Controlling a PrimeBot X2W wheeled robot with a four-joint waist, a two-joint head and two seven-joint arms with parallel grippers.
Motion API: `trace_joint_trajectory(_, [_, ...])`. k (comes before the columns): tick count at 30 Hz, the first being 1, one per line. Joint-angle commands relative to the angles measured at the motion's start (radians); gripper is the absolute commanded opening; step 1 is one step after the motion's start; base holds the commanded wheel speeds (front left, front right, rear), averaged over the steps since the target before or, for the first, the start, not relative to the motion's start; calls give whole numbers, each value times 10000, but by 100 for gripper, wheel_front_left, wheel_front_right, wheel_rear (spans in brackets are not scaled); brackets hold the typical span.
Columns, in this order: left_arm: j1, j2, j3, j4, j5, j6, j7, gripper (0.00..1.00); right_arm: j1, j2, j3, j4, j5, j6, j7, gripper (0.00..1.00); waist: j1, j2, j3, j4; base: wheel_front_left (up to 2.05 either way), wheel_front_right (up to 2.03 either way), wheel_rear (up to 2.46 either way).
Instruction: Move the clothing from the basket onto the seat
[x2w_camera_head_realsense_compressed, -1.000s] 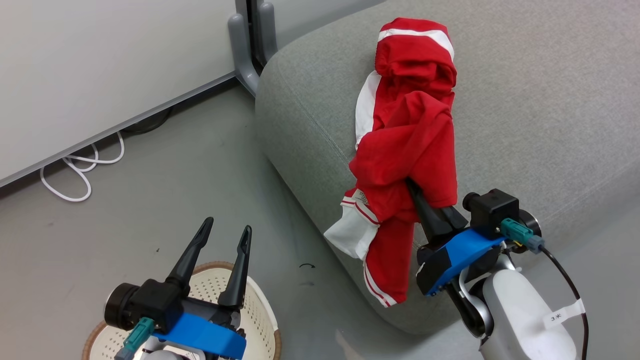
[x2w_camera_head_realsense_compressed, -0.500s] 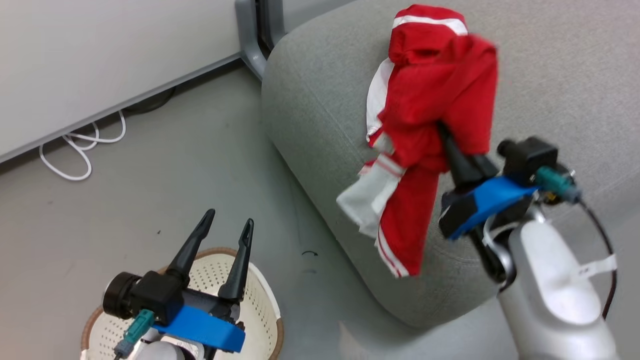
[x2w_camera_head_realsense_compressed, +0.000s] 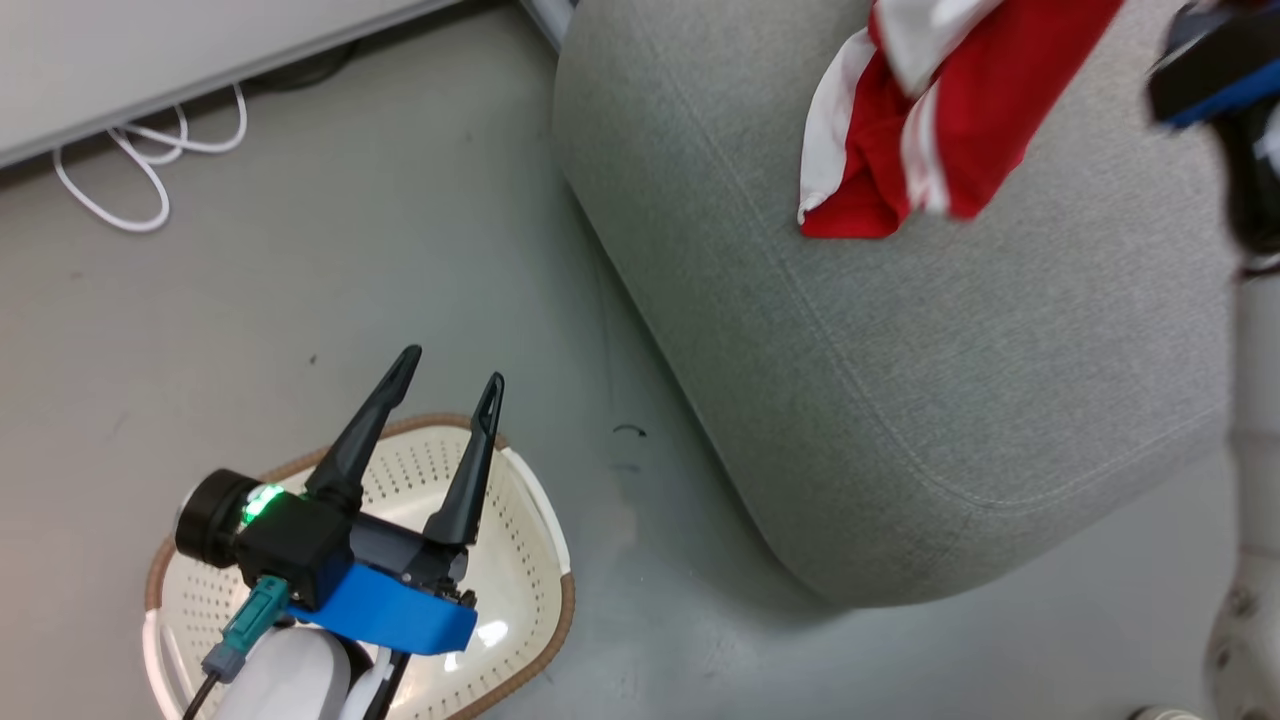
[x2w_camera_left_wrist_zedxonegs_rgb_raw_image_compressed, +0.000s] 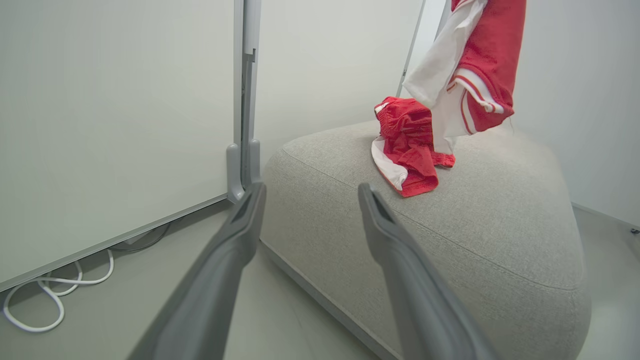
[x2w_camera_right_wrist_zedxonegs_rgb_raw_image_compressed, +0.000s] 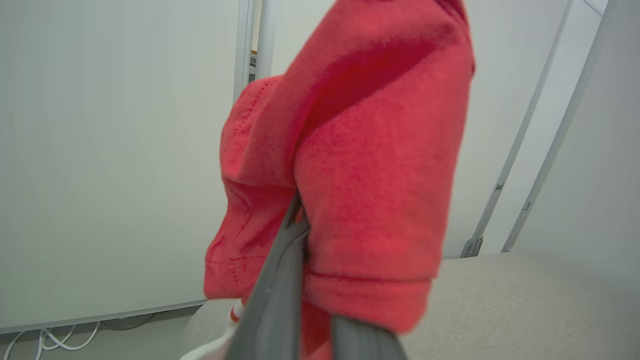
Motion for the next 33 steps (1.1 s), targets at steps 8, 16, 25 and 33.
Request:
trace_joint_trajectory(8, [-691, 620, -153, -698, 231, -11, -48, 100, -2194, -1482, -1608, 55, 318, 1, 430, 0, -1, 0, 1757, 416, 0, 0, 0])
trace_joint_trajectory(16, [-1124, 1094, -185, -1365, 374, -11, -49, 100, -2178, -2163, -2833, 1023, 245, 1, 65, 0, -1, 0, 3000, 702, 0, 0, 0])
trace_joint_trajectory(25, [-1467, 1479, -327, -1974, 571, 3, 102, 100, -1722, -1555, -3777, 3005, 29, 1, -770, 0, -1, 0, 3934, 980, 0, 0, 0])
trace_joint_trajectory(33, [-1540, 1561, -487, -2043, 567, 36, 157, 100, -1834, -1355, -4523, 4809, -392, 1, -1363, 0, -1, 0, 4059, 1354, 0, 0, 0])
